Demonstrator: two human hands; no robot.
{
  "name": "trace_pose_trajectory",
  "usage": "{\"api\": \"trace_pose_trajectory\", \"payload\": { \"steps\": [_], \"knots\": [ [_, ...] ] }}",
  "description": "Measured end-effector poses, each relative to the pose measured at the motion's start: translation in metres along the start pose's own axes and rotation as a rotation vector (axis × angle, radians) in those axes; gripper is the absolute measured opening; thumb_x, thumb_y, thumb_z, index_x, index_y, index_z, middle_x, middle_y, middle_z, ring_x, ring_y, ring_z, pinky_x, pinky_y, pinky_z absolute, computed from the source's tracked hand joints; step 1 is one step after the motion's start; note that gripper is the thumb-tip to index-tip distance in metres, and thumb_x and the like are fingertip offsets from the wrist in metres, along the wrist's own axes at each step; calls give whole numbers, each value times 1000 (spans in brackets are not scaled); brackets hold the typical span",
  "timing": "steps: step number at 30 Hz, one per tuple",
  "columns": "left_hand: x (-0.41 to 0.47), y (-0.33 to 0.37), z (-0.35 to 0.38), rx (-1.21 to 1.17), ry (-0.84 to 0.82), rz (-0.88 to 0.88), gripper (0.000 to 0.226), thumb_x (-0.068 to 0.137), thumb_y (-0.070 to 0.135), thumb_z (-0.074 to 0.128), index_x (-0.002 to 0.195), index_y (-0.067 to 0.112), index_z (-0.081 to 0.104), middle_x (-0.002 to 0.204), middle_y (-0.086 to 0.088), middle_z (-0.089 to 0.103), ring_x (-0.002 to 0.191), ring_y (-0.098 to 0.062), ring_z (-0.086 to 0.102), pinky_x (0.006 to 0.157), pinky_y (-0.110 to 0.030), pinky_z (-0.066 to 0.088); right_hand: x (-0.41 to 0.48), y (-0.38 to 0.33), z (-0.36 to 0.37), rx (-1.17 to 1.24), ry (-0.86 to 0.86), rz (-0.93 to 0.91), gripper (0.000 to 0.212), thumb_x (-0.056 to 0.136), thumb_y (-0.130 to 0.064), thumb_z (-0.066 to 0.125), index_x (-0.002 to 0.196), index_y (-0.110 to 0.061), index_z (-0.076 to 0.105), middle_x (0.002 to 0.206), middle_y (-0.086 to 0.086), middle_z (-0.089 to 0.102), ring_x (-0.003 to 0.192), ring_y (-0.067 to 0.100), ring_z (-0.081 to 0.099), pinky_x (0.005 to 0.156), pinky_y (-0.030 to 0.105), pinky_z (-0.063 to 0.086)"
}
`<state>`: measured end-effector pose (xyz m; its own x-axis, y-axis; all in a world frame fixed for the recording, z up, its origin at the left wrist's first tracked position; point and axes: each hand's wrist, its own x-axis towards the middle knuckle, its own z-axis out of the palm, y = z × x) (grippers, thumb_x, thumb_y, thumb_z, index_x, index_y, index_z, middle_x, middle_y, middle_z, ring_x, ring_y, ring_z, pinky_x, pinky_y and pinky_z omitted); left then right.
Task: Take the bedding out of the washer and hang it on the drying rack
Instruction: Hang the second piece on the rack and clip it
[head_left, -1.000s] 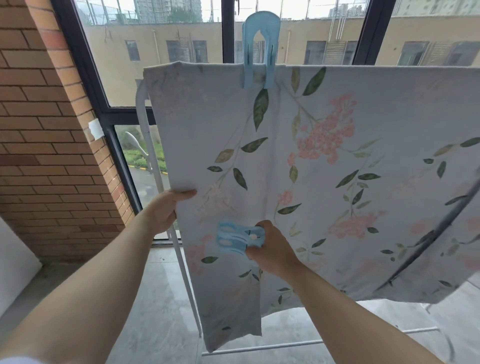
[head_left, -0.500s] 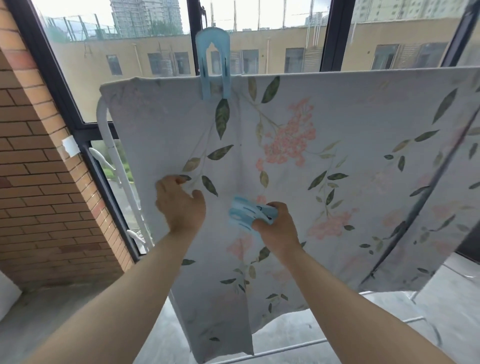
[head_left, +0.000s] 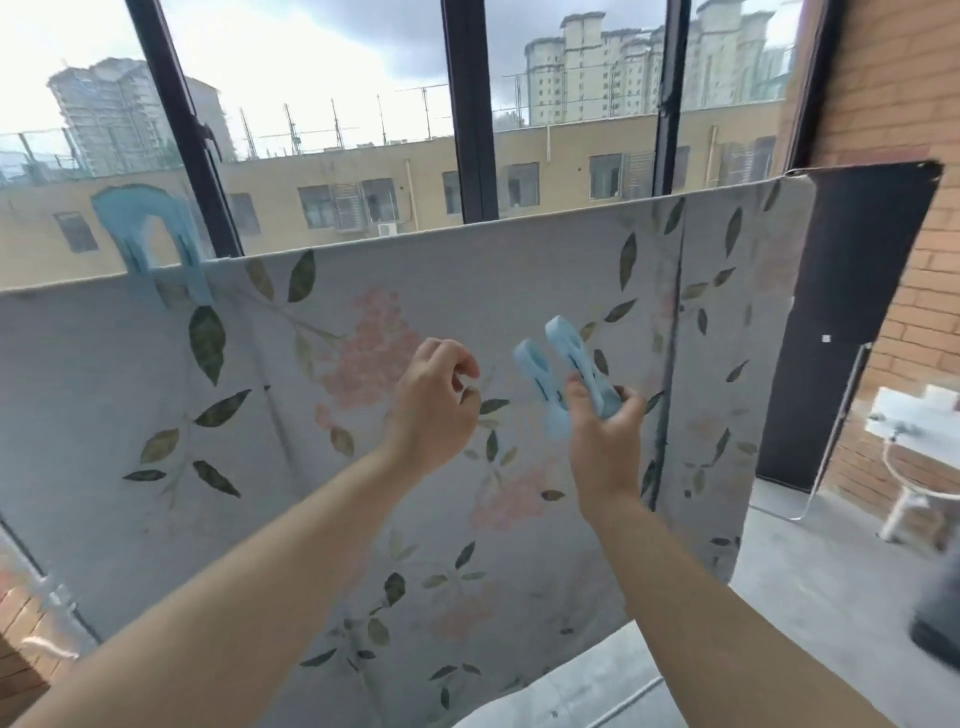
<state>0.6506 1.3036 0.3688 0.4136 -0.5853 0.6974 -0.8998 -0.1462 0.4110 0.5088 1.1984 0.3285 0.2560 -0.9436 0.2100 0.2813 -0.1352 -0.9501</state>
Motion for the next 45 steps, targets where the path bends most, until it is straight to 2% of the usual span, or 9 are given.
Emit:
{"api": "trace_pose_trajectory", "payload": {
  "steps": [8,11,13,19,22,27,35,40,45],
  "knots": [
    [61,89,105,-86,-126,48,29,83,6,66,86,31,51,97,13,48,78,-13,60,69,-23,44,89,-22,-116,-93,194,-62,53,91,-57,62,122,-20,41,107,-3,60,83,7,63,54,8,47],
    [87,117,139,-94,-146,81,31,82,5,66,87,31,51,100,12,48,78,-12,59,69,-22,42,124,-27,-153,-128,268,-89,60,86,-61,66,124,-20,43,113,-2,60,93,12,66,81,32,60],
    [104,133,157,-97,-157,109,29,83,6,66,88,31,51,102,12,48,80,-12,59,70,-24,45,142,-31,-171,-163,298,-117,66,84,-64,67,127,-20,43,115,-2,60,94,12,67,83,40,61],
    [165,171,216,-52,-162,177,18,87,12,64,93,27,56,108,8,49,90,-21,58,81,-35,50,203,-46,-215,-292,334,-330,65,83,-58,71,125,-18,44,106,-14,55,86,-2,63,69,22,59],
    [198,182,248,-49,-136,186,16,88,15,63,97,27,56,113,6,51,97,-22,58,88,-37,49,243,-48,-232,-370,288,-456,63,83,-54,74,125,-19,43,113,-5,55,91,-1,63,66,14,56],
    [263,197,302,-31,-36,210,16,89,16,62,101,24,55,115,7,51,103,-20,54,96,-33,39,329,-60,-253,-535,244,-666,65,83,-48,76,130,-15,44,121,-2,52,102,10,59,74,8,52],
    [384,215,382,190,107,274,20,92,23,59,112,19,58,122,-2,57,118,-26,51,104,-39,37,463,-76,-279,-689,188,-756,73,80,-55,73,136,-17,46,131,5,48,106,-18,40,78,-6,36],
    [445,221,423,464,114,204,28,97,37,50,108,13,59,112,-8,62,106,-29,57,95,-45,44,524,-73,-302,-652,119,-764,79,79,-62,72,139,-18,46,130,4,46,105,-4,48,83,-2,39],
    [454,216,457,756,-22,-47,69,104,56,16,82,9,63,64,-8,50,54,-18,43,56,-29,35,573,-81,-318,-600,14,-842,83,78,-69,64,140,-17,45,128,-3,47,108,2,50,87,6,46]
  ]
}}
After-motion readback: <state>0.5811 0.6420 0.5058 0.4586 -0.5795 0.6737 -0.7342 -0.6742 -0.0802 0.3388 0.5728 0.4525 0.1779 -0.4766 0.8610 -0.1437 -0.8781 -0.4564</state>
